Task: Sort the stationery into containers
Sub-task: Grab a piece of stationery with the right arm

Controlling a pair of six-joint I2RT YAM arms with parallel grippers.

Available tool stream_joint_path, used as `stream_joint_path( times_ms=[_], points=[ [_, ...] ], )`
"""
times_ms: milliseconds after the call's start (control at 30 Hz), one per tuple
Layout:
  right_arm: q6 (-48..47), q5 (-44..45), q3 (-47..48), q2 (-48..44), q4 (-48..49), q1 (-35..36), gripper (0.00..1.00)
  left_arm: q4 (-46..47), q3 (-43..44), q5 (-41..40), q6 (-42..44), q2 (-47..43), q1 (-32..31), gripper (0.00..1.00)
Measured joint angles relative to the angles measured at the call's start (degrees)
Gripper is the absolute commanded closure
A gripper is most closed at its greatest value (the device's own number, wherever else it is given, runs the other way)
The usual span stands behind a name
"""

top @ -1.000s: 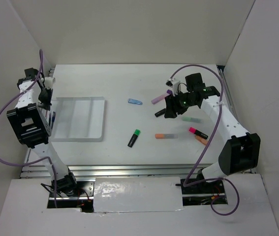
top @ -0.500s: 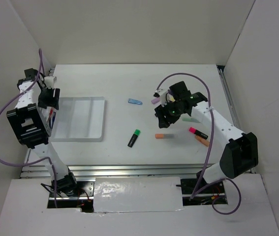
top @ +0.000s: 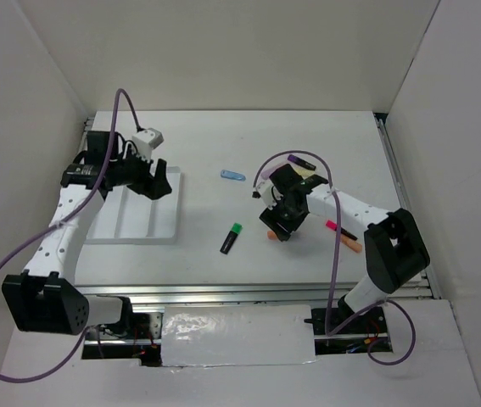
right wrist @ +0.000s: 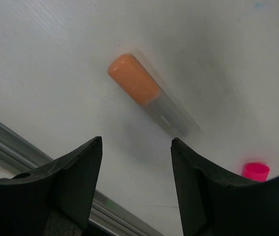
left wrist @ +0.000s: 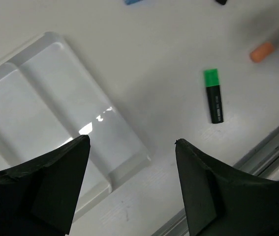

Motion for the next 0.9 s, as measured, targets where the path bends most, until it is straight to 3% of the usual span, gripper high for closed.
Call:
stream_joint_path(
  times_ms=[333, 500, 567, 667, 733, 900],
  points=[
    [-10.78, 6.58, -1.18, 5.68, 3.43, 0.24, 0.34, 5.77, -5.27, 5.11, -6.10, -7.02, -6.49, 0.13],
    [-15.08, 7.37, -1.18, 8.68, 3.93, 0.24, 0.39, 9.66, -9.57, 5.99, -8.28, -12.35, -6.78, 0.01],
    [-16.57, 7.02, -1.18, 9.92, 3.91, 0.20, 0.47, 11.98, -11.96, 5.97, -10.60, -14.88, -6.78, 0.01],
    [-18.08, 5.84, -1.18, 10.67, 3.67, 0.15, 0.83, 16.48, -16.50, 6.19, -13.99, -19.23, -6.78, 0.01],
    [-18.10, 4.46, -0.85, 10.64, 3.26, 0.09, 0.91, 19.21, -18.88, 6.95, -16.87, -21.33, -6.78, 0.01],
    [-14.80, -3.08, 2.82, 9.40, 0.98, -0.44, 0.99, 25.77, -22.88, 8.66, -25.18, -23.96, -6.78, 0.03]
  ],
)
